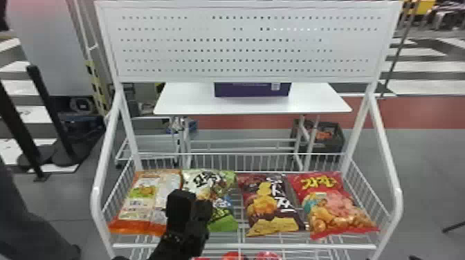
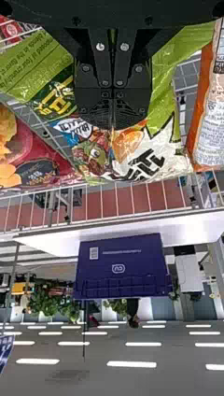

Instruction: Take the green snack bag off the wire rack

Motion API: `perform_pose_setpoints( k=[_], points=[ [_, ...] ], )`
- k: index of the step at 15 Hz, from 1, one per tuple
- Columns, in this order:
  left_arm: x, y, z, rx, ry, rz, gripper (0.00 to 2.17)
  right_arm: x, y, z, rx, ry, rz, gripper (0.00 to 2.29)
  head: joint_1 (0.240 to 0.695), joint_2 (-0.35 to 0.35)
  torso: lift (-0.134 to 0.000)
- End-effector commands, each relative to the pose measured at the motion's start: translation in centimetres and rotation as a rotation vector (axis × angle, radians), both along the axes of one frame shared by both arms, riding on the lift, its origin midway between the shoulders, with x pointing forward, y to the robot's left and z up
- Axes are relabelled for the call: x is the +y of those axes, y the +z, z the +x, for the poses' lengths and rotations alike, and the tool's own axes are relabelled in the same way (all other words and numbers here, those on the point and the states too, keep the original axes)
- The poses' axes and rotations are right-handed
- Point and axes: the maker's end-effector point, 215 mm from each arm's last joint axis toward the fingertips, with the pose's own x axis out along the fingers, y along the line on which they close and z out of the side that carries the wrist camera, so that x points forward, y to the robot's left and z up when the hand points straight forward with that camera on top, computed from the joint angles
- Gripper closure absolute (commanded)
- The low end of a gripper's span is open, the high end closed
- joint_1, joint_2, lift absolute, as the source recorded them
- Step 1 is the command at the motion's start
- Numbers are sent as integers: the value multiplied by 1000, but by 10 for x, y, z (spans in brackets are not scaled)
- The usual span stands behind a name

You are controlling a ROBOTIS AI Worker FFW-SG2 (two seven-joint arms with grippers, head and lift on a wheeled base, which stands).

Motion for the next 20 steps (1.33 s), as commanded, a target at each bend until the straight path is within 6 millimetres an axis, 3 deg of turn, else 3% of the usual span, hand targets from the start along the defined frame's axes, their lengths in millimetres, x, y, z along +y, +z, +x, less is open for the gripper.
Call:
perform_pose_setpoints(
  k=[1, 5, 9, 11, 14, 17, 20],
  points=[
    [0, 13, -5, -22, 2, -21, 1723, 0, 1, 1, -2, 0, 1, 164, 499, 0, 0],
    [4, 55, -24, -126, 13, -87, 1723, 1, 1, 2, -4, 0, 0, 164, 499, 0, 0],
    [29, 91, -55, -217, 45, -116, 1720, 2, 1, 2, -5, 1, 3, 164, 499, 0, 0],
    [52, 109, -71, -280, 84, -125, 1723, 2, 1, 2, -5, 1, 2, 164, 499, 0, 0],
    [78, 121, -100, -347, 126, -137, 1720, 6, 1, 2, -5, 6, 2, 164, 499, 0, 0],
    [89, 135, -126, -396, 138, -168, 1720, 9, 1, 2, -6, 12, -1, 164, 499, 0, 0],
    [107, 131, -141, -402, 150, -142, 1720, 9, 0, 1, -2, 15, -5, 164, 499, 0, 0]
  ],
)
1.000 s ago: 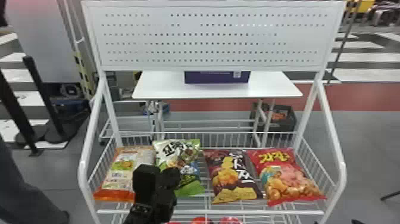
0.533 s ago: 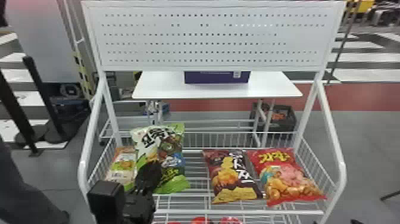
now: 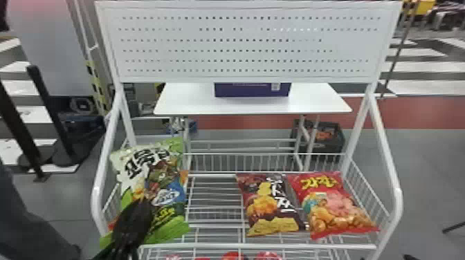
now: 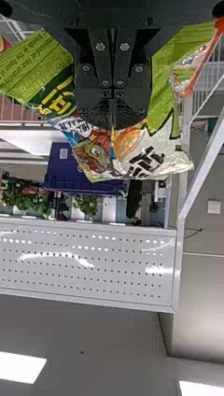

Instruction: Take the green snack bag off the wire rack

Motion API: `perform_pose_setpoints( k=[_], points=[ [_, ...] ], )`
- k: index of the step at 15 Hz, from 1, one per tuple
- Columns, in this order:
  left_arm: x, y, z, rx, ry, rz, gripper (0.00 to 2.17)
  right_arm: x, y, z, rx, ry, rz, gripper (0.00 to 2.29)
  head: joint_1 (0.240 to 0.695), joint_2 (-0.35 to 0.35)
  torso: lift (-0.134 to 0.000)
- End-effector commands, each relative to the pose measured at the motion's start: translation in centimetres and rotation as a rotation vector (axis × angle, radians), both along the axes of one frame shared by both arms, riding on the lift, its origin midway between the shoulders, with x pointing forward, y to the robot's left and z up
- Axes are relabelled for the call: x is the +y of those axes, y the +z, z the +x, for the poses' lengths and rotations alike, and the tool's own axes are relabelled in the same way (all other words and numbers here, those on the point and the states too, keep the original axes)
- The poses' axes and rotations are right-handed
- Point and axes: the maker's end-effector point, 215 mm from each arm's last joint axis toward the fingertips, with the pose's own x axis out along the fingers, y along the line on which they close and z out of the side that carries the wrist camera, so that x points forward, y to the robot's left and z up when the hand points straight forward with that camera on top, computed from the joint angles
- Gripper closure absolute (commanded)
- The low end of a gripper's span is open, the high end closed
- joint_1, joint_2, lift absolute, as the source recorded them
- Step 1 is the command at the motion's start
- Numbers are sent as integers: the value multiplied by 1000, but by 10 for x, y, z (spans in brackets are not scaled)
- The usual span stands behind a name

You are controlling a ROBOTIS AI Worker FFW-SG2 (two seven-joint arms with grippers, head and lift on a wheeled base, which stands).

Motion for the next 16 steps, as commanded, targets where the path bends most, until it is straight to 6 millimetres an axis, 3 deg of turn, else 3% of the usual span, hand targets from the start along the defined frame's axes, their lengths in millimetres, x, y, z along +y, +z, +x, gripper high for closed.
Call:
perform_pose_setpoints(
  k=[1, 5, 8, 16],
  points=[
    [15, -7, -10, 8, 19, 17, 1720, 0, 0, -1, 2, 2, -2, 164, 499, 0, 0],
    [58, -24, -19, 29, 83, 53, 1720, 0, 0, -2, 2, 5, -5, 164, 499, 0, 0],
    [81, -20, -30, 6, 122, 41, 1720, 1, -1, -3, 5, 7, -7, 164, 499, 0, 0],
    [69, -10, -37, -21, 92, 20, 1720, 0, -3, -4, 9, 3, -12, 164, 499, 0, 0]
  ],
)
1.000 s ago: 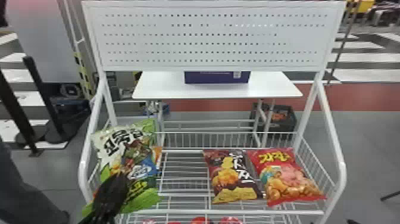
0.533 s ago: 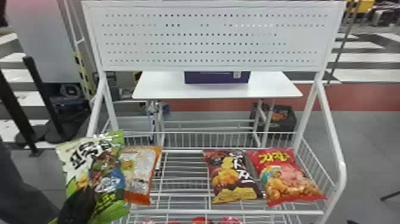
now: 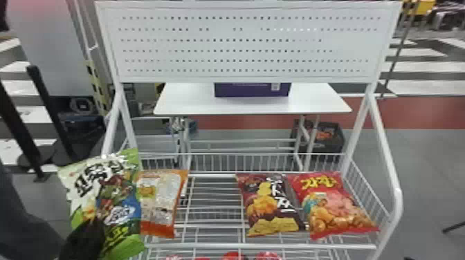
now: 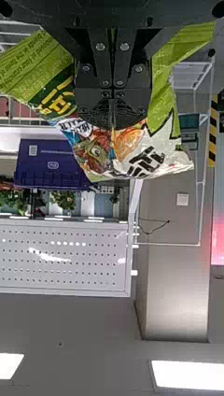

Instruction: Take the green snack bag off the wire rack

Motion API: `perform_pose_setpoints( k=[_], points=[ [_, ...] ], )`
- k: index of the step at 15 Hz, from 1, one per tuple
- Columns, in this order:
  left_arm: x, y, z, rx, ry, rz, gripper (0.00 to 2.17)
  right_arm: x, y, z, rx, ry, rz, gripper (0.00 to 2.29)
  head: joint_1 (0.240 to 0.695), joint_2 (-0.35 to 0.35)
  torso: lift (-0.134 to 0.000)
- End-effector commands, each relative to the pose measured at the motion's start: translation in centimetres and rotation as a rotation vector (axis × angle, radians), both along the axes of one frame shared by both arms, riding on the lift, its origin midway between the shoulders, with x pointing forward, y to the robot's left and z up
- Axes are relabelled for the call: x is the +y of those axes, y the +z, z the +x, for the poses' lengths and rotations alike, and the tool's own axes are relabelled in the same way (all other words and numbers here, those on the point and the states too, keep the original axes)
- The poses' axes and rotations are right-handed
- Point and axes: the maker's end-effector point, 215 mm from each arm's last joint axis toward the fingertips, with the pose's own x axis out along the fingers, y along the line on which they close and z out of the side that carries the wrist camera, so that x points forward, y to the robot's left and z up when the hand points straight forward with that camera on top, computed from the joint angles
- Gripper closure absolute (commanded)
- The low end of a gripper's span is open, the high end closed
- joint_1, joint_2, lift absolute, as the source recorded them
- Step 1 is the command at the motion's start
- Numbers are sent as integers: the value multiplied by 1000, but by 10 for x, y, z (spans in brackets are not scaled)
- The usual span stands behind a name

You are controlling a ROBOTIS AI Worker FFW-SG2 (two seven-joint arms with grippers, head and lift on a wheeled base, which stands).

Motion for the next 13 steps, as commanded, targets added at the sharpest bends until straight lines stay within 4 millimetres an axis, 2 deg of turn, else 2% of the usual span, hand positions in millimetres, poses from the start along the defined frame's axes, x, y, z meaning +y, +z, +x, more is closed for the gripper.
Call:
perform_pose_setpoints(
  k=[1, 13],
  points=[
    [-2, -1, 0, 2, -5, 2, 1720, 0, 1, 0, -1, 0, 0, 164, 499, 0, 0],
    [-2, -4, -1, 10, -3, 3, 1720, 5, 2, 0, -5, 11, 6, 164, 499, 0, 0]
  ],
)
